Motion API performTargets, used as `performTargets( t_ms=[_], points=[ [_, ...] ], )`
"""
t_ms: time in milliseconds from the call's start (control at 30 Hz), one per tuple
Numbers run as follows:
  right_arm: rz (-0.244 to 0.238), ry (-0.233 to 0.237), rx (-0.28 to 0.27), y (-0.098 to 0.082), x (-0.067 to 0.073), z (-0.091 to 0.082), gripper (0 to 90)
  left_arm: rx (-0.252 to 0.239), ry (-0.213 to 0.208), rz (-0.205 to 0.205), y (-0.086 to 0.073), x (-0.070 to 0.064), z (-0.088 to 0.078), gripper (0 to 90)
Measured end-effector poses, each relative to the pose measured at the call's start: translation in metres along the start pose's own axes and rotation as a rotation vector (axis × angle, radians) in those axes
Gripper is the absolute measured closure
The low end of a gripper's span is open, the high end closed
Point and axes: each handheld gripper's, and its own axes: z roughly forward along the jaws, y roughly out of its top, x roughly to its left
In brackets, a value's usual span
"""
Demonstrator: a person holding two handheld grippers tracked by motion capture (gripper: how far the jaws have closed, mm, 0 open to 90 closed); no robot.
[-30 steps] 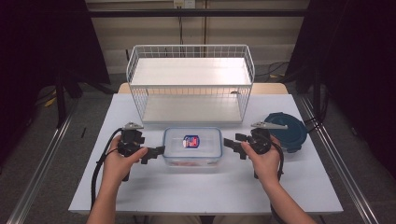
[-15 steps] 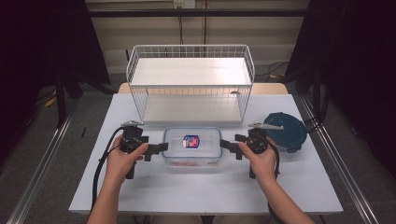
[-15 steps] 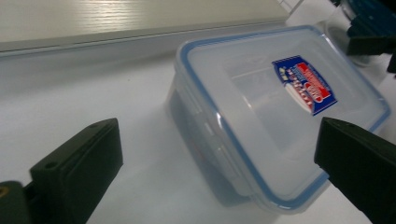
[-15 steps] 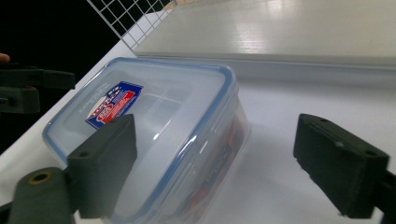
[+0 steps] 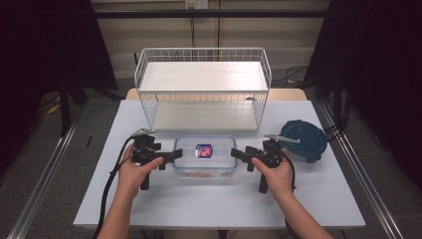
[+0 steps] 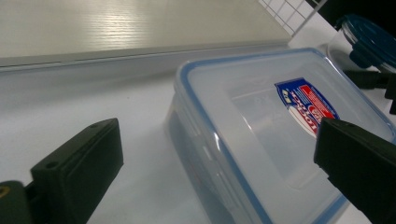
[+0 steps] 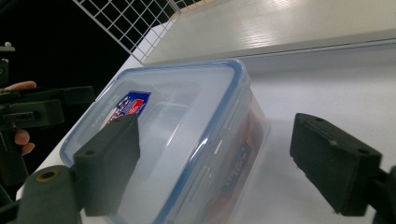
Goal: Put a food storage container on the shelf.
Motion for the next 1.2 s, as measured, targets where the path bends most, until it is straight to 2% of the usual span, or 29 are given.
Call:
performTargets(
  t_ms=[67,100,167,233,333,367,400,467,567,667,733,833,900,967,1067,1133,1167,1200],
  points=[
    [0.010,0.000,0.005,-0.001,0.000,0.001,23.6,-0.023,-0.006,-0.026,-0.001,0.000,-0.001,3.8],
    [0.025,0.007,0.006,-0.001,0.000,0.001,23.8,-0.026,-0.008,-0.025,-0.002,0.001,-0.001,5.5],
    [0.042,0.012,0.020,-0.002,0.000,0.003,27.0,-0.028,-0.023,-0.061,-0.003,0.001,0.001,8.1],
    [0.051,0.013,0.030,-0.003,0.000,0.004,29.8,-0.010,-0.031,-0.052,-0.005,0.003,0.002,11.5],
    [0.073,0.013,0.034,-0.004,0.000,0.005,33.9,-0.024,-0.054,-0.075,-0.007,0.003,0.003,18.8],
    [0.087,0.024,0.041,-0.005,0.000,0.005,34.4,-0.015,-0.054,-0.071,-0.007,0.004,0.003,19.3],
    [0.102,0.029,0.039,-0.005,-0.001,0.006,34.5,-0.016,-0.060,-0.083,-0.008,0.005,0.005,19.9],
    [0.106,0.022,0.049,-0.006,-0.003,0.006,38.1,0.002,-0.072,-0.099,-0.009,0.005,0.008,21.7],
    [0.134,0.032,0.046,-0.007,-0.006,0.006,39.1,0.043,-0.098,-0.103,-0.010,0.007,0.010,24.2],
    [0.132,0.017,0.049,-0.006,-0.006,0.004,39.7,0.031,-0.093,-0.114,-0.011,0.007,0.012,26.3],
    [0.137,0.009,0.045,-0.006,-0.006,0.003,40.1,0.022,-0.081,-0.124,-0.011,0.009,0.012,26.5],
    [0.132,0.012,0.031,-0.008,-0.006,0.003,41.8,0.011,-0.091,-0.141,-0.011,0.011,0.013,27.3],
    [0.165,0.016,0.045,-0.008,-0.005,0.003,40.9,0.014,-0.089,-0.149,-0.012,0.012,0.013,27.2],
    [0.155,0.014,0.042,-0.008,-0.006,0.004,41.0,0.013,-0.099,-0.162,-0.013,0.012,0.015,27.6],
    [0.170,0.027,0.039,-0.010,-0.005,0.006,41.1,0.039,-0.123,-0.181,-0.013,0.013,0.015,28.0],
    [0.170,0.038,0.037,-0.011,-0.004,0.008,40.9,0.052,-0.153,-0.214,-0.014,0.012,0.018,27.0],
    [0.173,0.041,0.035,-0.011,-0.003,0.009,40.9,0.070,-0.163,-0.217,-0.015,0.013,0.019,26.5],
    [0.178,0.041,0.034,-0.011,-0.003,0.009,41.0,0.075,-0.175,-0.250,-0.016,0.012,0.020,25.2]
  ],
)
